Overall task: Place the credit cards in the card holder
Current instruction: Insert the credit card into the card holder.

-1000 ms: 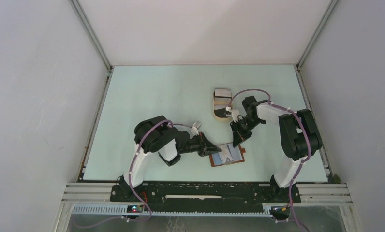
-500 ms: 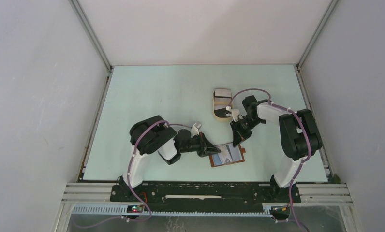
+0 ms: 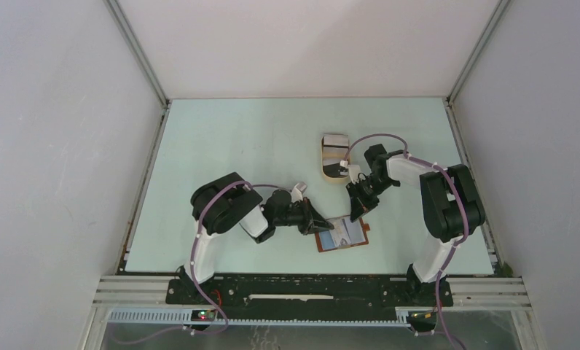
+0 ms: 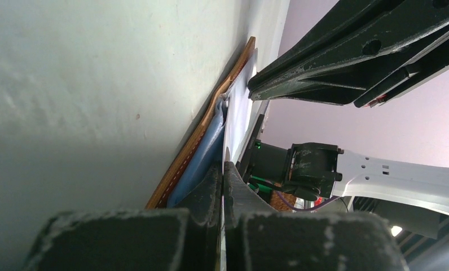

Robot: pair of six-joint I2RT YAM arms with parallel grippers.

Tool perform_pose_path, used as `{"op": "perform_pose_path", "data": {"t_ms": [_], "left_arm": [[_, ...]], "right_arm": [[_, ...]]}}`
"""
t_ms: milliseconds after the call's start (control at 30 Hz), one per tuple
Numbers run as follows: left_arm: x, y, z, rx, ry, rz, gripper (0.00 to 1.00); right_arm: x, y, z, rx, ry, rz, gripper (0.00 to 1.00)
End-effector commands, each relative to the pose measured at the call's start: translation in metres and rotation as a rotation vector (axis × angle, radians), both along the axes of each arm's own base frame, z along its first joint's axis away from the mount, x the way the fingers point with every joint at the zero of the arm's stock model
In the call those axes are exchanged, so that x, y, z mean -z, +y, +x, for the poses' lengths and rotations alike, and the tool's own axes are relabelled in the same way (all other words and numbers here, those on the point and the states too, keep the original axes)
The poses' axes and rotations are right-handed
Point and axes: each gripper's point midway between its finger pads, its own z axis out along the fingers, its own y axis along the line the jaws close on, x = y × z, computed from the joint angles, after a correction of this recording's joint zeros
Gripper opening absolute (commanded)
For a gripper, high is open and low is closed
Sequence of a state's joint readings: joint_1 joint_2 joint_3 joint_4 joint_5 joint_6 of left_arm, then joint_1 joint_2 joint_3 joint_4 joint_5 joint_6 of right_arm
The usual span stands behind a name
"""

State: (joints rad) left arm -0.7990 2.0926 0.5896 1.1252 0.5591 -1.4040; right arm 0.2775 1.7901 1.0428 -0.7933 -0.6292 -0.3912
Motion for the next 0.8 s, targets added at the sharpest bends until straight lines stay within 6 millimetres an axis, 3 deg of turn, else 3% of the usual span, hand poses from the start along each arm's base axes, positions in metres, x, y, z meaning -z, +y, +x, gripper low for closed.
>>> {"op": "perform_pose_path", "data": {"t_ms": [0,300,767], "left_arm": [[0.039,0.015,-0.017,0.016,0.148,0.146,0.0],[0.041,0.014,-0.013,0.017,0.154,0.16,0.01],[0.041,0.011,-0.01,0.028,0.139,0.176,0.05]], "right_arm": [[-0.005,0.007,0.009,-0.005,-0.019,0.018,0.14],[-0.008,0.013,0.007,-0.025,-0.023,0.045,0.15],[-0.064,0.036,-0.007,-0.171,-0.145,0.297,0.2]]}}
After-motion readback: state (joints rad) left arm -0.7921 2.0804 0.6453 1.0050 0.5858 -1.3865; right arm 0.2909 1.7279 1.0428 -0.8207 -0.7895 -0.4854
